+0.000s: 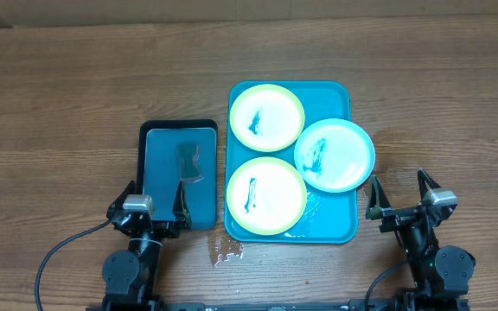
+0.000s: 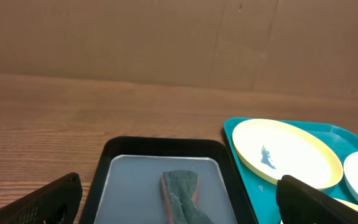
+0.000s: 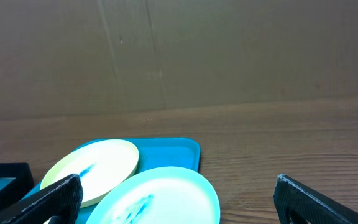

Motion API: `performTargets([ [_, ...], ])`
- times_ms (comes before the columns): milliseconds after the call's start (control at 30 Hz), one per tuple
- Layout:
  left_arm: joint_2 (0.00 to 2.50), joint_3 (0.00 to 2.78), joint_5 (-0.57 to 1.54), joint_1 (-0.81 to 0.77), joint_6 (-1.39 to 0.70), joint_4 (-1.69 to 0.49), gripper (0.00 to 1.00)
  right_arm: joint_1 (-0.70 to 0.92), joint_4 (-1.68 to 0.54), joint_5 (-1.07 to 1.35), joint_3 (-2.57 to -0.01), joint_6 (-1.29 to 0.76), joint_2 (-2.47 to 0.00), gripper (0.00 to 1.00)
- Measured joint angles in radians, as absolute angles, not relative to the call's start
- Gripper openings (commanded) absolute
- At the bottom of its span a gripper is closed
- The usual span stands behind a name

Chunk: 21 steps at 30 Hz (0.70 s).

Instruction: Clean dirty plates on tray and stack at the side

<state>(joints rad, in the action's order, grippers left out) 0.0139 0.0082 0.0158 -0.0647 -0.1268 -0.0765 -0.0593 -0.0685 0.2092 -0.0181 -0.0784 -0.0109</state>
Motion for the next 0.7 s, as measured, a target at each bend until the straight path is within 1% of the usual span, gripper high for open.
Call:
performTargets([
  [200, 0.014, 0.008, 0.016, -0.065, -0.127, -0.076, 1.0, -0.059, -0.068, 0.209, -0.018, -0.078, -0.011, 1.0],
  [433, 0.014, 0.008, -0.033, -0.065, 0.006, -0.076, 1.0, -0.059, -0.067, 0.209, -0.018, -0.078, -0.011, 1.0],
  [600, 0.014, 0.008, -0.039, -0.065, 0.037, -0.075, 1.0, -0.059, -0.065, 0.211, -0.018, -0.08, -0.011, 1.0],
  [700, 0.014, 0.008, -0.025, -0.065, 0.035, -0.044, 1.0, -0.059, -0.039, 0.26, -0.018, -0.117, -0.011, 1.0],
])
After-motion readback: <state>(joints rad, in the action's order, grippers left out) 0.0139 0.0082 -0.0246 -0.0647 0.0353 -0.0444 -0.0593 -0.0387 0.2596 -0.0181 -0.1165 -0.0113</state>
